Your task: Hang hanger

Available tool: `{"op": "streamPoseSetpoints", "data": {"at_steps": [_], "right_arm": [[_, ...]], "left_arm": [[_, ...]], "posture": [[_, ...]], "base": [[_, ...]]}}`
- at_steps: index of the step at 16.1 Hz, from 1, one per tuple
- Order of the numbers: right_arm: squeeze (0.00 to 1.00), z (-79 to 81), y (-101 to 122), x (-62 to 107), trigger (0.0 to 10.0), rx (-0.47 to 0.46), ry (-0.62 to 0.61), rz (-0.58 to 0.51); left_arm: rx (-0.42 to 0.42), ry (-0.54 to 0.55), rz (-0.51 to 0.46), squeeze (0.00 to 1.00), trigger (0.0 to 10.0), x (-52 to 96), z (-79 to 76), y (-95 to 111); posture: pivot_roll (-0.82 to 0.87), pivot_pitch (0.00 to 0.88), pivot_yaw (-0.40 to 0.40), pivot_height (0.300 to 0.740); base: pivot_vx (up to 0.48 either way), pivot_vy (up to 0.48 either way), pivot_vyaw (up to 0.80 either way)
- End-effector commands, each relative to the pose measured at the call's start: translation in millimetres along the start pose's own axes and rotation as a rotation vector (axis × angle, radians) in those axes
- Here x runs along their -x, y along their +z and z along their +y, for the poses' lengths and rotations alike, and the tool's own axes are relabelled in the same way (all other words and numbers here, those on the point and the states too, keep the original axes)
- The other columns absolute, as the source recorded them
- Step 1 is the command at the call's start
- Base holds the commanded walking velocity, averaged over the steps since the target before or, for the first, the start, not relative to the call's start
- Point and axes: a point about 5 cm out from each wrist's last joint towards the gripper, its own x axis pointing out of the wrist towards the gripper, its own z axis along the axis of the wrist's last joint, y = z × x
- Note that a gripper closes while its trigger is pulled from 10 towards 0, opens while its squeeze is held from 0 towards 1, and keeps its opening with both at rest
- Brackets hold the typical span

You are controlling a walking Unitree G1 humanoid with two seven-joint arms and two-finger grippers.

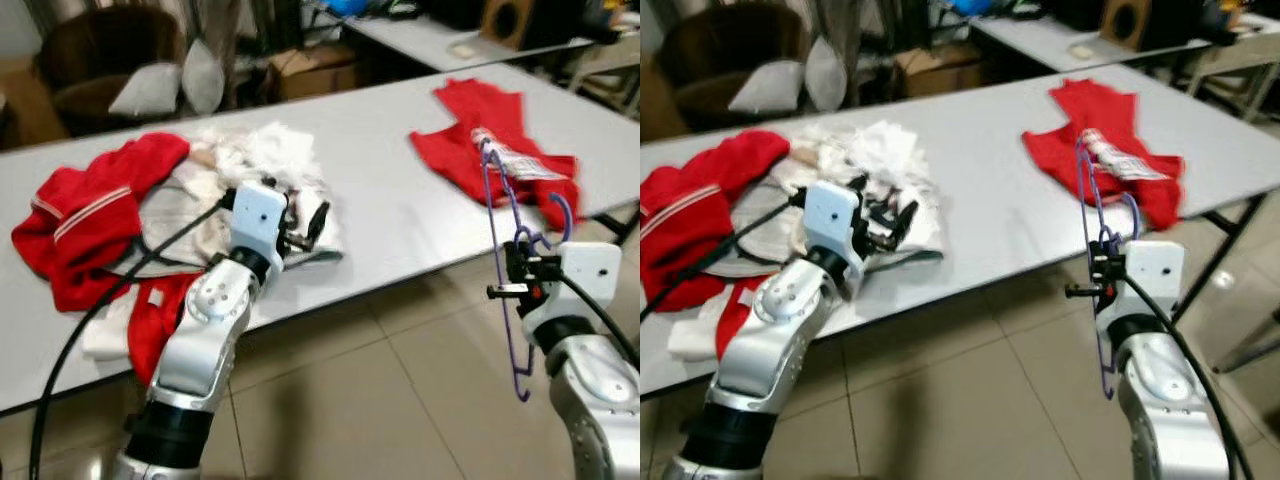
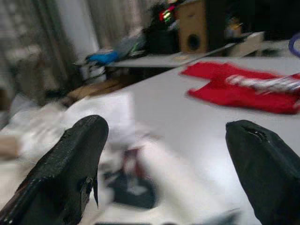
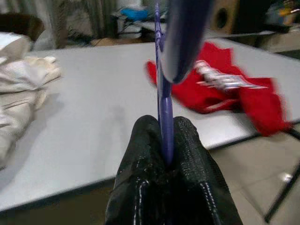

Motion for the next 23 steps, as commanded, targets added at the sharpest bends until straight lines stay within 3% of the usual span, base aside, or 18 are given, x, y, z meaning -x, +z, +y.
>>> {"op": "streamPoseSetpoints", "data": {"at_steps": [1,8,11,12,13,15,16,19,21,23], "right_arm": [[0.00,2.5,3,-1.5,10.0,-0.004,0.022,-0.013],[0.00,1.3,0,-2.8,10.0,0.006,0.028,0.000],[0.00,-0.7,-3,-2.2,10.0,0.023,0.066,0.019],[0.00,-4.1,-6,-0.3,10.0,0.043,0.123,0.050],[0.00,-6.0,-7,0.8,10.0,0.053,0.150,0.062],[0.00,-18.9,-12,7.7,10.0,0.110,0.245,0.115],[0.00,-23.1,-13,9.7,10.0,0.118,0.254,0.127],[0.00,-24.1,-15,13.8,10.0,0.127,0.280,0.148],[0.00,-17.1,-17,17.1,10.0,0.116,0.332,0.160],[0.00,-14.5,-19,17.7,10.0,0.114,0.344,0.163]], "left_arm": [[-0.012,0.030,0.009,0.00,10.0,0.4,5.3,-1],[-0.050,0.077,0.029,0.00,10.0,2.2,13.4,-3],[-0.038,-0.041,0.033,0.00,10.0,5.5,9.1,-3],[-0.048,-0.115,0.061,0.56,10.0,7.8,8.7,-6],[-0.054,-0.137,0.074,1.00,10.0,8.3,9.2,-7],[-0.135,-0.243,0.193,1.00,10.0,9.9,7.4,-20],[-0.175,-0.266,0.241,0.03,10.0,10.9,6.8,-27],[-0.199,-0.268,0.328,0.00,10.0,12.1,8.6,-37],[-0.079,-0.297,0.379,0.00,10.0,13.8,3.1,-43],[-0.011,-0.303,0.383,0.00,10.0,11.8,-0.1,-44]], "posture": [[0.05,0.000,0.024,0.740],[0.05,0.000,0.019,0.740],[0.06,0.000,0.027,0.740],[0.06,0.000,0.031,0.740],[0.05,0.000,0.033,0.740],[0.05,0.000,0.039,0.740],[0.05,0.000,0.041,0.740],[0.05,0.000,0.041,0.740],[0.04,0.000,0.042,0.740],[0.05,0.000,0.041,0.740]], "base": [[0.300,0.000,0.00],[0.305,0.000,0.00],[0.081,0.000,0.00],[0.000,0.000,0.00],[0.000,0.000,0.00],[0.000,0.000,0.00],[0.000,0.000,0.00],[0.000,0.000,0.00],[0.000,0.000,0.00],[0.000,0.000,0.00]]}}
